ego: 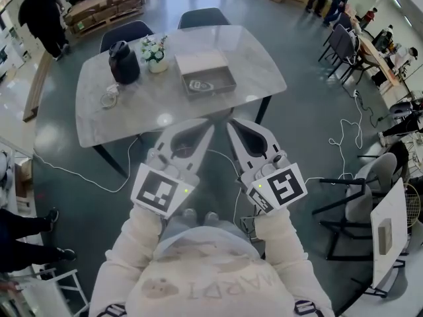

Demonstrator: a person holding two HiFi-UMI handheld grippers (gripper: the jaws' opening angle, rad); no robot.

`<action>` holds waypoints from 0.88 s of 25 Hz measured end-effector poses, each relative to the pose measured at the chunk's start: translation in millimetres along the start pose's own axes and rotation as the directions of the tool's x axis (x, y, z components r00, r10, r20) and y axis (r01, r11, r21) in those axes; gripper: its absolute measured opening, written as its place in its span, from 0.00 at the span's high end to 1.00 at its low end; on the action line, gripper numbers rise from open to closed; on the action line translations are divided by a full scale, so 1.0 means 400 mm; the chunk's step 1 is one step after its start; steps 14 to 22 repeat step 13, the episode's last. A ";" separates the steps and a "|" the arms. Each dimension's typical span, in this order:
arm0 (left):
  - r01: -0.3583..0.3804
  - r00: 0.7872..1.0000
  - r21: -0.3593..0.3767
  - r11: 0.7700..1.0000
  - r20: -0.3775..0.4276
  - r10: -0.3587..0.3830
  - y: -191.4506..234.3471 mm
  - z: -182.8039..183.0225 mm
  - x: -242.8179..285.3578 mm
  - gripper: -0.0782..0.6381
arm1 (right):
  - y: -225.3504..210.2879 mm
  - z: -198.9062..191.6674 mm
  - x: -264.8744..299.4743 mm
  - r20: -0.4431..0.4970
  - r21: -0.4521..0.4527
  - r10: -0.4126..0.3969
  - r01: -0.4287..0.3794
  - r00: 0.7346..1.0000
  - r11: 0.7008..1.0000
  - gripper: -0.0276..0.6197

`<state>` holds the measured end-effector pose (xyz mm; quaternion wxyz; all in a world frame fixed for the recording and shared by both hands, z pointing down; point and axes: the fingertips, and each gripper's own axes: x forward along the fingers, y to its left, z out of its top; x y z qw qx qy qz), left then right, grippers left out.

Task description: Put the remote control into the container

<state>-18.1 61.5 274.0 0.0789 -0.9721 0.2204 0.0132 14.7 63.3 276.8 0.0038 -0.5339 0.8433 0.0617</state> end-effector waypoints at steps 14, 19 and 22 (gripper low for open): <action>-0.001 1.000 0.010 1.000 0.003 0.001 -0.006 0.004 -0.001 0.88 | 0.004 0.003 -0.005 0.004 -0.007 0.006 -0.006 1.000 1.000 0.93; -0.001 1.000 0.010 1.000 0.003 0.001 -0.006 0.004 -0.001 0.88 | 0.004 0.003 -0.005 0.004 -0.007 0.006 -0.006 1.000 1.000 0.93; -0.001 1.000 0.010 1.000 0.003 0.001 -0.006 0.004 -0.001 0.88 | 0.004 0.003 -0.005 0.004 -0.007 0.006 -0.006 1.000 1.000 0.93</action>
